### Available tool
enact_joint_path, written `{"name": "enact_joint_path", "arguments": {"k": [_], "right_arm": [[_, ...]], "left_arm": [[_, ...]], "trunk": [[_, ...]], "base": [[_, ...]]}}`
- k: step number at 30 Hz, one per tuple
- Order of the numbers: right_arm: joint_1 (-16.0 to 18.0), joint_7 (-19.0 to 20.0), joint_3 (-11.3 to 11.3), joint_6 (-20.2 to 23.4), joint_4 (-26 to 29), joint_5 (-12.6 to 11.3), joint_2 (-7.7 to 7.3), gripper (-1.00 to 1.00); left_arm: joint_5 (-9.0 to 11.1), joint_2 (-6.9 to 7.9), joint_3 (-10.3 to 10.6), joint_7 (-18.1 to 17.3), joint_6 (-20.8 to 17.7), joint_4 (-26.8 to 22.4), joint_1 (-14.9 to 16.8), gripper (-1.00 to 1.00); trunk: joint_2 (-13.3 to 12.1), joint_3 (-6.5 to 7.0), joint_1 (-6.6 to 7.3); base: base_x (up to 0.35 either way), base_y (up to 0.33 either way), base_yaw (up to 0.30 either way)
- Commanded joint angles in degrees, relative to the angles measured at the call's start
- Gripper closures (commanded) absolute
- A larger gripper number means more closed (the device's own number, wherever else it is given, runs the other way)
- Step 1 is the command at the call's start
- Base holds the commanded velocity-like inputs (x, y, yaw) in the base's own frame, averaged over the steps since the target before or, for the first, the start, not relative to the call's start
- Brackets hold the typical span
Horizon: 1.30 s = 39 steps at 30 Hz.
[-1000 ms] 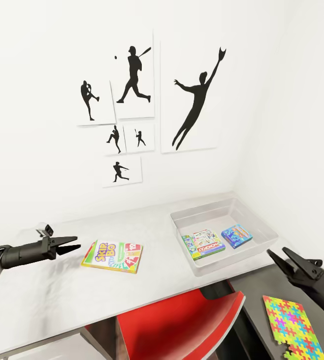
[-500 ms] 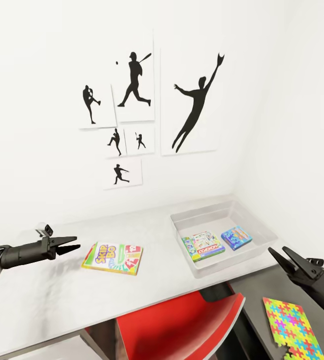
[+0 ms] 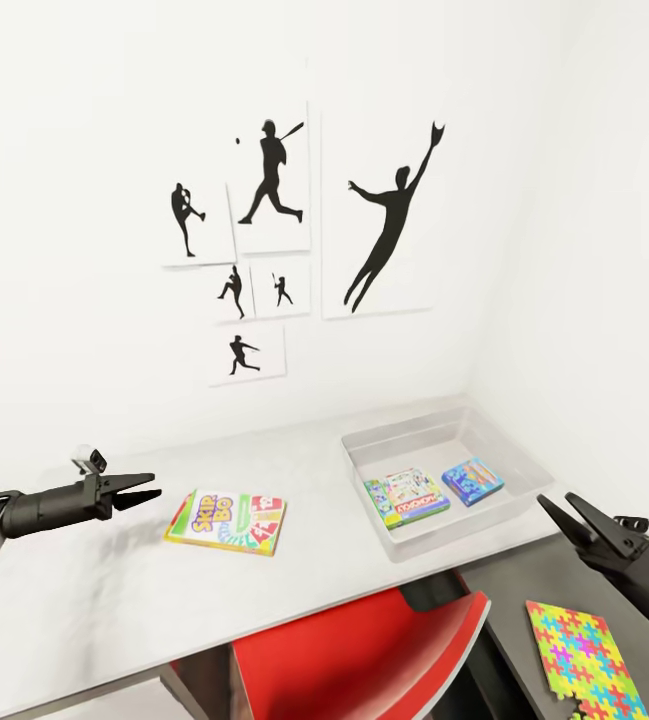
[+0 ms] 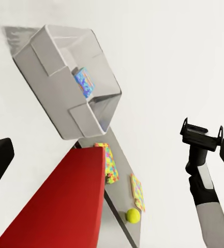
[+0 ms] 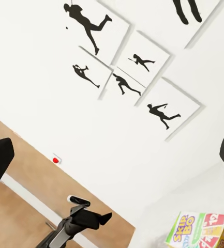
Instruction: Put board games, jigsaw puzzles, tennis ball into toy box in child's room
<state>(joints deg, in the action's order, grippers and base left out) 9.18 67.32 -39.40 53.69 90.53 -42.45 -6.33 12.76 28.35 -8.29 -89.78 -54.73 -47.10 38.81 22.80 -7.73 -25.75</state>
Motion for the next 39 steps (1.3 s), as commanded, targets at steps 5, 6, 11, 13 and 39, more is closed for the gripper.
{"name": "enact_joint_path", "arguments": {"k": [5, 6, 11, 13, 39], "right_arm": [[0.1, 0.1, 0.0, 0.3, 0.0, -0.1, 0.00, -1.00], [0.1, 0.1, 0.0, 0.3, 0.0, -0.1, 0.00, -1.00], [0.1, 0.2, 0.0, 0.3, 0.0, -0.1, 0.01, -1.00], [0.1, 0.2, 0.0, 0.3, 0.0, 0.0, 0.01, -1.00], [0.1, -0.4, 0.1, 0.1, -0.2, 0.5, 0.09, -1.00]], "left_arm": [[0.0, 0.03, 0.0, -0.2, -0.6, 0.0, 0.0, -1.00], [0.0, 0.03, 0.0, -0.2, -0.6, 0.0, 0.0, -1.00], [0.0, 0.03, 0.0, -0.2, -0.6, 0.0, 0.0, -1.00], [0.0, 0.03, 0.0, -0.2, -0.6, 0.0, 0.0, -1.00], [0.0, 0.69, -0.1, -0.2, -0.4, 0.1, 0.0, -1.00]], "trunk": [[0.1, 0.35, -0.04], [0.1, 0.44, -0.04], [0.1, 0.91, -0.04], [0.1, 1.10, -0.04], [0.1, 3.54, -0.04]], "base": [[-0.115, 0.000, 0.000], [-0.239, 0.000, 0.000], [-0.191, 0.000, 0.000], [-0.072, 0.000, 0.000], [-0.142, 0.016, -0.006]]}}
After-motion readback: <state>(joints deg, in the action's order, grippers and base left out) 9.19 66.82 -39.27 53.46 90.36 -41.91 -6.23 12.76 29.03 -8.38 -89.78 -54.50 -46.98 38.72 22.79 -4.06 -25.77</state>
